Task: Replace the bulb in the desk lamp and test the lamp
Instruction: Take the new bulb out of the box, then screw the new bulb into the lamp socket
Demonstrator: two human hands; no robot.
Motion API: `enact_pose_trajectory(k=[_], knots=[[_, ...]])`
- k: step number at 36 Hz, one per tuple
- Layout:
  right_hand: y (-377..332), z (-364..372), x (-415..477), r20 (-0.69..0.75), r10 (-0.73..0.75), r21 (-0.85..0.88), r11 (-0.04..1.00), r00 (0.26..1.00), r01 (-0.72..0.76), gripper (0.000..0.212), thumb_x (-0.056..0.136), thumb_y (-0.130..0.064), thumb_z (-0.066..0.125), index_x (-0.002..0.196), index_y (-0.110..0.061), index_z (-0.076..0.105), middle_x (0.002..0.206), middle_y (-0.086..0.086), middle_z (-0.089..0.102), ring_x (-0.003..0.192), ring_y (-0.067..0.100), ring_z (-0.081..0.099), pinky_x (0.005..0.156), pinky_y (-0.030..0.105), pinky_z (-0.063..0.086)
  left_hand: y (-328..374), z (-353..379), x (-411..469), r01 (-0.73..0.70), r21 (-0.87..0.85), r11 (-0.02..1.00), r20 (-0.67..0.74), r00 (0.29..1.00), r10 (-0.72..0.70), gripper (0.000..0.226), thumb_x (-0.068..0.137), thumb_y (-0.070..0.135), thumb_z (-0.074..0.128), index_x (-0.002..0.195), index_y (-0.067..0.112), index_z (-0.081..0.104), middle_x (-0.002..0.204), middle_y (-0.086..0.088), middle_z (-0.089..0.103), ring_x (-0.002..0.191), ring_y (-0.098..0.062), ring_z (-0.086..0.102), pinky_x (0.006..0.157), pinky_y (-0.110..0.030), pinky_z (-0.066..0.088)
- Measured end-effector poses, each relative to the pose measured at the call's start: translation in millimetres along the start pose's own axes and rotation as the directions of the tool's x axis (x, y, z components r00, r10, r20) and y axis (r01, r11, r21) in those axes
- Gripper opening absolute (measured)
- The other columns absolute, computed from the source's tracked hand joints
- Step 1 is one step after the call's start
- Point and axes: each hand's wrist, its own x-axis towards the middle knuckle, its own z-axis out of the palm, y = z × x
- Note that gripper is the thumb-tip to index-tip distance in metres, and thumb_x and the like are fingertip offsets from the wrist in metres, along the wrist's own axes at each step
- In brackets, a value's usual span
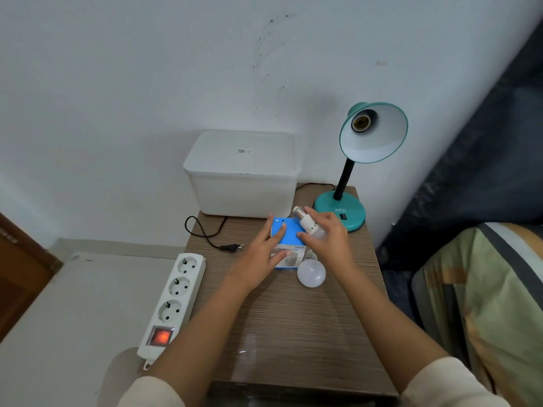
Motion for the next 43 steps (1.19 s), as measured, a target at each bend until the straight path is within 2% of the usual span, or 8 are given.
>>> enact_pose_trajectory(k=[10,15,21,27,32,38,40,43], knots=[[-5.1,-0.2,-2.0,0.022,0.014,-0.039,0.999,1.000,-0.013,0.053,0.086,-0.022,0.063,0.136,-0.024,0.046,0.110,-0.003,0.044,0.101,0.007,0.042,0.081,0.020,0.036,7.1,-5.0,-1.4,0.063,0.005,0.998,0.060,0.996,-0.063,0.063,0.094,0.027,0.054,0.147,0.024,0.021,0.158,0.007,-0.006,0.144,-0.014,0.013,0.111,-0.034,0.032],[-8.9,-2.3,-3.2,0.037,0.028,-0.019,0.999,0.999,-0.027,0.051,0.088,-0.022,0.060,0.137,-0.022,0.045,0.109,0.001,0.045,0.100,0.009,0.044,0.081,0.020,0.035,11.2,-8.1,-0.9,0.101,0.007,0.995,0.085,0.991,-0.101,0.065,0.094,0.027,0.054,0.148,0.025,0.018,0.158,0.007,-0.007,0.144,-0.013,0.012,0.109,-0.031,0.036],[-9.4,-13.9,-5.9,0.032,0.038,-0.046,0.998,0.999,-0.036,0.050,0.088,-0.024,0.060,0.136,-0.023,0.046,0.114,0.007,0.049,0.099,0.010,0.043,0.084,0.018,0.030,18.4,-17.1,-1.0,0.107,-0.029,0.994,0.026,0.994,-0.106,0.059,0.095,0.025,0.051,0.147,0.012,0.025,0.159,-0.001,0.002,0.145,-0.013,0.012,0.108,-0.019,0.019],[-26.1,-59.7,6.5,-0.172,0.043,0.026,0.999,0.984,-0.039,0.046,0.085,-0.023,0.063,0.130,-0.027,0.052,0.101,0.004,0.046,0.100,0.016,0.048,0.079,0.013,0.028,40.7,-39.9,17.0,0.010,-0.068,0.998,-0.078,0.997,-0.015,0.056,0.095,0.025,0.052,0.145,0.013,0.030,0.157,0.002,0.014,0.143,-0.009,0.016,0.116,-0.028,0.019],[-45.9,-103.2,27.1,-0.276,0.046,0.068,0.997,0.960,-0.028,0.045,0.087,-0.022,0.059,0.131,-0.026,0.051,0.109,0.008,0.047,0.093,0.010,0.043,0.069,0.005,0.032,83.0,-54.7,65.6,-0.118,-0.076,0.990,-0.088,0.990,0.112,0.060,0.094,0.026,0.053,0.147,0.017,0.024,0.156,0.002,0.019,0.143,-0.009,0.018,0.117,-0.036,0.023],[-61.3,-128.5,62.8,-0.257,0.050,0.113,0.993,0.965,-0.022,0.039,0.089,-0.026,0.055,0.128,-0.022,0.054,0.127,0.009,0.057,0.116,0.020,0.051,0.094,0.024,0.038,132.8,-61.8,134.8,-0.195,-0.051,0.980,-0.017,0.981,0.194,0.080,0.086,0.011,0.063,0.149,0.015,0.014,0.157,-0.003,0.014,0.144,-0.015,0.016,0.117,-0.037,0.022],[-64.0,-130.8,72.8,-0.249,0.046,0.096,0.995,0.967,-0.022,0.040,0.089,-0.025,0.056,0.128,-0.018,0.054,0.129,0.008,0.058,0.119,0.021,0.051,0.095,0.026,0.039,140.3,-61.4,150.4,-0.203,-0.077,0.976,0.006,0.979,0.204,0.088,0.082,0.006,0.066,0.149,0.019,0.011,0.157,-0.002,0.015,0.144,-0.014,0.017,0.117,-0.037,0.022],[-64.4,-130.6,85.3,-0.247,0.058,0.101,0.994,0.967,-0.033,0.041,0.088,-0.026,0.057,0.128,-0.017,0.054,0.125,0.011,0.059,0.100,0.014,0.052,0.083,0.021,0.040,145.8,-60.5,165.6,-0.227,-0.142,0.963,0.035,0.972,0.234,0.097,0.078,0.002,0.069,0.148,0.024,0.005,0.154,-0.001,0.020,0.141,-0.013,0.021,0.115,-0.027,0.022]])
